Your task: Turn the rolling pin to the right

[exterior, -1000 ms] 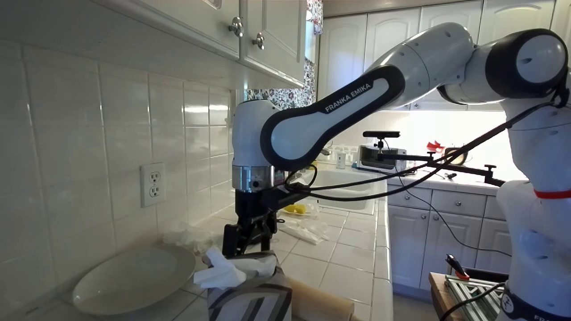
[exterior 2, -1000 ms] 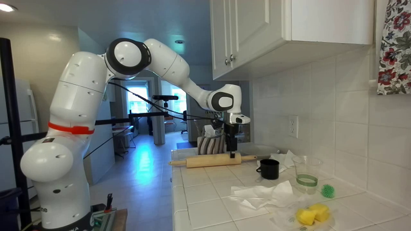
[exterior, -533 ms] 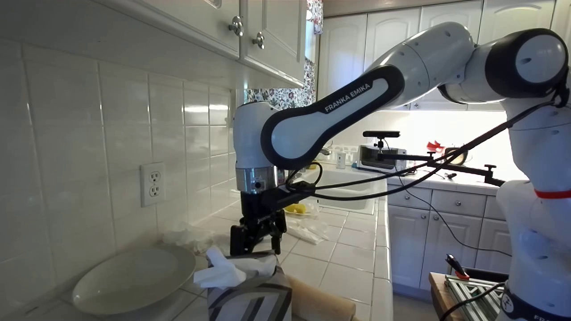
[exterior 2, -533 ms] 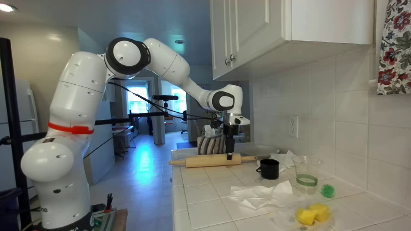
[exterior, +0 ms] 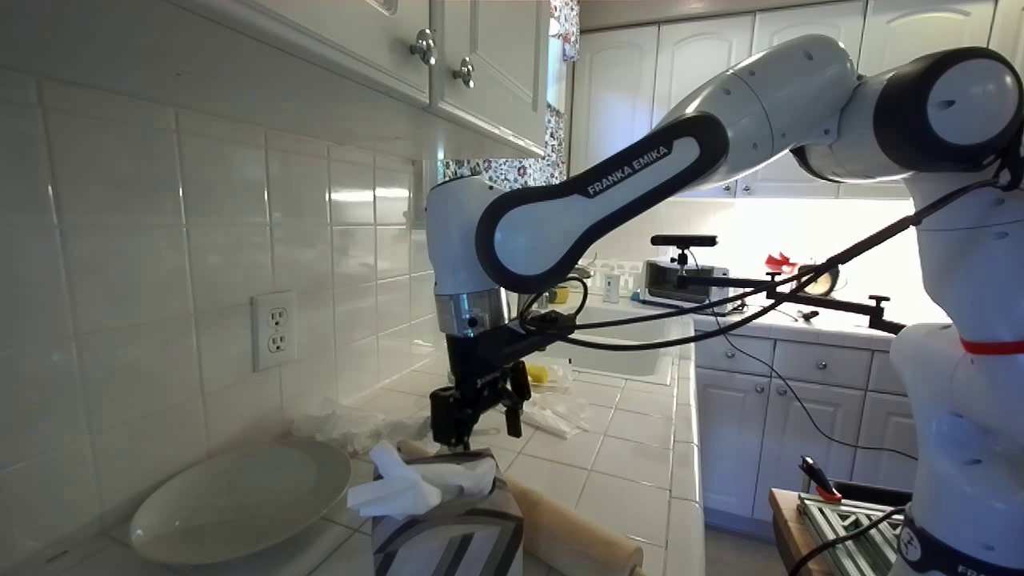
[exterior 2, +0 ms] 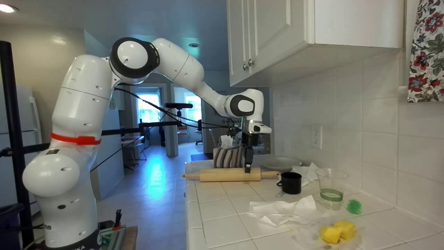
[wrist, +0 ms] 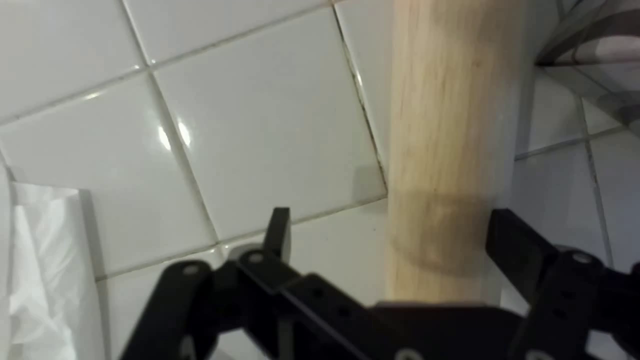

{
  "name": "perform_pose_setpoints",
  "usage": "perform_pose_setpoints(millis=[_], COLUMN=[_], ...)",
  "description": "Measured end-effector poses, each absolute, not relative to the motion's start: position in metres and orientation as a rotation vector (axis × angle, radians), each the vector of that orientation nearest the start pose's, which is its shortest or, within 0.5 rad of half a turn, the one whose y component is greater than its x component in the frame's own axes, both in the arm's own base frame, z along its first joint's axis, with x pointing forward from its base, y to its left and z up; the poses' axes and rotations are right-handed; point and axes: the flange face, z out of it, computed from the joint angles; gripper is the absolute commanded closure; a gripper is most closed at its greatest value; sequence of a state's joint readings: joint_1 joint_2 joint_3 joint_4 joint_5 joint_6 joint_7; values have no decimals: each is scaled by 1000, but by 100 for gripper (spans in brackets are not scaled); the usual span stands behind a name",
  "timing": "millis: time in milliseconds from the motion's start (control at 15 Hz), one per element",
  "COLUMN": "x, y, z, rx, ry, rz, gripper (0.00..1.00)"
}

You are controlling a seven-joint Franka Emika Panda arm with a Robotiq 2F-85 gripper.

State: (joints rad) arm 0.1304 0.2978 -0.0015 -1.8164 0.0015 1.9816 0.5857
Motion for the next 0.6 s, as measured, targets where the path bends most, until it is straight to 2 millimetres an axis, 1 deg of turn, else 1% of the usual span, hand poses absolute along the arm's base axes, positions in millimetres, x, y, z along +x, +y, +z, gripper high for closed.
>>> perform_pose_setpoints(millis=[333, 600], x=[602, 588], y=[64, 49], z=[368, 368], rx=[-3113, -3107], ry=[753, 792], rz=[220, 244], gripper=[0, 0])
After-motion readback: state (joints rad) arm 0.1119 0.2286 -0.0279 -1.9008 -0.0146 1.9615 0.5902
